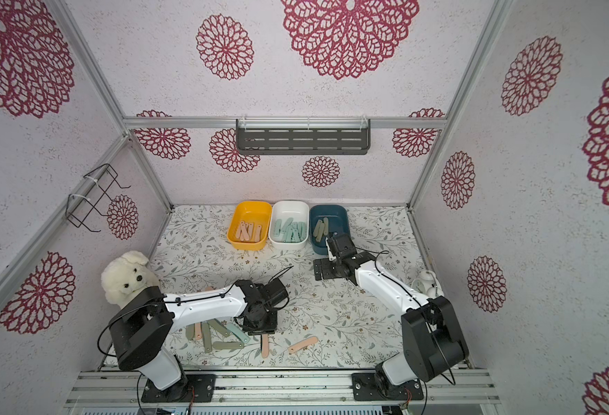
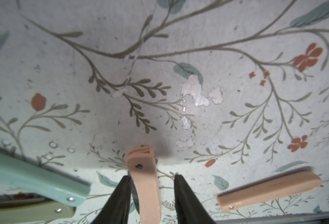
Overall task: Place the fruit knives into the storage box by color
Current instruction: Pick up the fruit knife from the center of the board.
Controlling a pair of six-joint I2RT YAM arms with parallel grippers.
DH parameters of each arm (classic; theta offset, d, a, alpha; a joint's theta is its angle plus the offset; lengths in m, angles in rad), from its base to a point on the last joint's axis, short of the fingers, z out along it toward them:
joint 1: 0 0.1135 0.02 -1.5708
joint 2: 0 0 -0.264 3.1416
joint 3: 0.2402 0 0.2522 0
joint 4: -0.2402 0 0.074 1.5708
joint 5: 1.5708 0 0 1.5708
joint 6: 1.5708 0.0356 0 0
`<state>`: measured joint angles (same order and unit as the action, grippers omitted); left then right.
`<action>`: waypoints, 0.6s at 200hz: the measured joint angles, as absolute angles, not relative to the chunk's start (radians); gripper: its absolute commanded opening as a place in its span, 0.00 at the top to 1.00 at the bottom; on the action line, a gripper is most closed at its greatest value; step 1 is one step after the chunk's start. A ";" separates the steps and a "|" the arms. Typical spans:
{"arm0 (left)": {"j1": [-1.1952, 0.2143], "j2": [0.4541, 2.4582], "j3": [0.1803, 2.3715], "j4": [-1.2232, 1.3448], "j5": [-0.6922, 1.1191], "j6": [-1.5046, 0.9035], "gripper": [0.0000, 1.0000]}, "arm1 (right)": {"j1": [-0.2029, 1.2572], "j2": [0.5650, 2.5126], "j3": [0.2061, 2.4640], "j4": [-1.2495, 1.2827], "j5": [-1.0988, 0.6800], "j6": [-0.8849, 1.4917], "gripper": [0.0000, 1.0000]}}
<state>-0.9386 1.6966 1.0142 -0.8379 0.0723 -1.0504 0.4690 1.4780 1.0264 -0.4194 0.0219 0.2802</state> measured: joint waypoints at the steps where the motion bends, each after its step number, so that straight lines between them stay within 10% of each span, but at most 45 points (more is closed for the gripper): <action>1: -0.939 1.697 1.014 -0.839 0.072 -1.051 0.57 | 0.469 1.478 1.026 -0.419 0.022 0.280 0.01; 120: -0.934 1.769 1.047 -0.881 0.054 -0.997 0.73 | 0.469 1.495 1.031 -0.420 0.022 0.280 0.01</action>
